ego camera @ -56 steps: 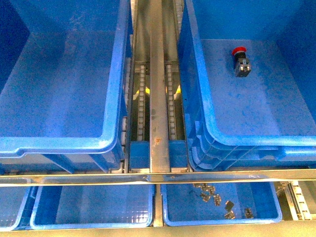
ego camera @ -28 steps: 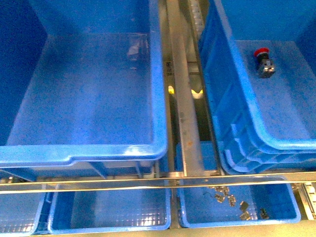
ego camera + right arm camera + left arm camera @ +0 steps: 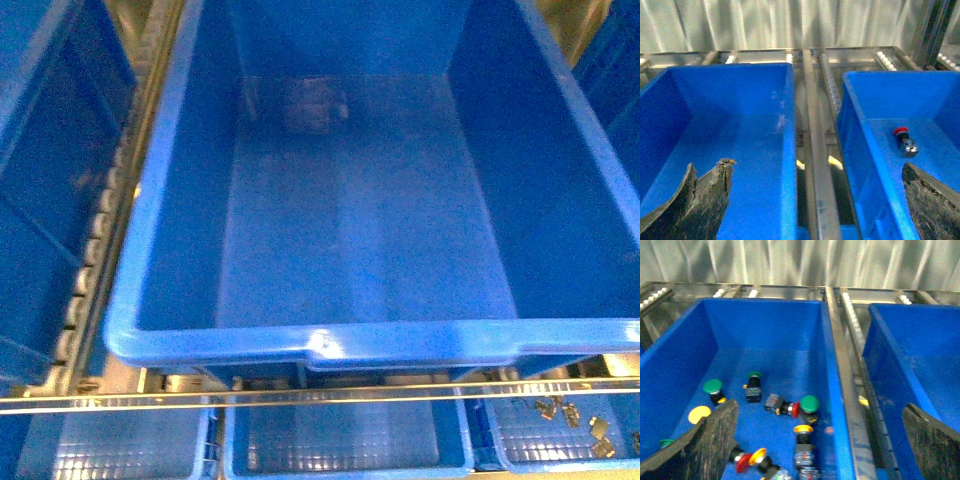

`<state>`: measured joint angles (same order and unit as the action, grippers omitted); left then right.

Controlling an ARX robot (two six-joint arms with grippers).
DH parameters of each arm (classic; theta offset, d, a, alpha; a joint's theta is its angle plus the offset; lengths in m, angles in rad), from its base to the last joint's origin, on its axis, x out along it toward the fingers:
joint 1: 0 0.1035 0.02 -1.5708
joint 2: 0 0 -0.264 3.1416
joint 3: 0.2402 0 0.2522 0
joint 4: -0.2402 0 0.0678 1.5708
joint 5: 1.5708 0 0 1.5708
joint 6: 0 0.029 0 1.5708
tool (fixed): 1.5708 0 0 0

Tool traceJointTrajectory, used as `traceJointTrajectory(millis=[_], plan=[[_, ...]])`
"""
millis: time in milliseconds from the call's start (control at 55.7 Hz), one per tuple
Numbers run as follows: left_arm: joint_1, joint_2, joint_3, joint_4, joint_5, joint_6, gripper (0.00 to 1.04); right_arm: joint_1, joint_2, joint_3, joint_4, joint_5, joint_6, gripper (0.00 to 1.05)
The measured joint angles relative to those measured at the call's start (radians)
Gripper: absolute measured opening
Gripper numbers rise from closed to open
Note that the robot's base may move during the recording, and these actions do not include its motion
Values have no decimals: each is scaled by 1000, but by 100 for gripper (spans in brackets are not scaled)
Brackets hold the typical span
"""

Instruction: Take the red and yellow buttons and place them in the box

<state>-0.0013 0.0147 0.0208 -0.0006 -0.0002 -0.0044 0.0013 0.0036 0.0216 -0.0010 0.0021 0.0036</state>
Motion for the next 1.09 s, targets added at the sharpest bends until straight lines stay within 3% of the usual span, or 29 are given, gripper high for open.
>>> traceJointTrajectory(millis=[1094], plan=[[0, 0, 0, 0, 0, 0, 97, -1, 0, 0, 0, -3, -1, 99]])
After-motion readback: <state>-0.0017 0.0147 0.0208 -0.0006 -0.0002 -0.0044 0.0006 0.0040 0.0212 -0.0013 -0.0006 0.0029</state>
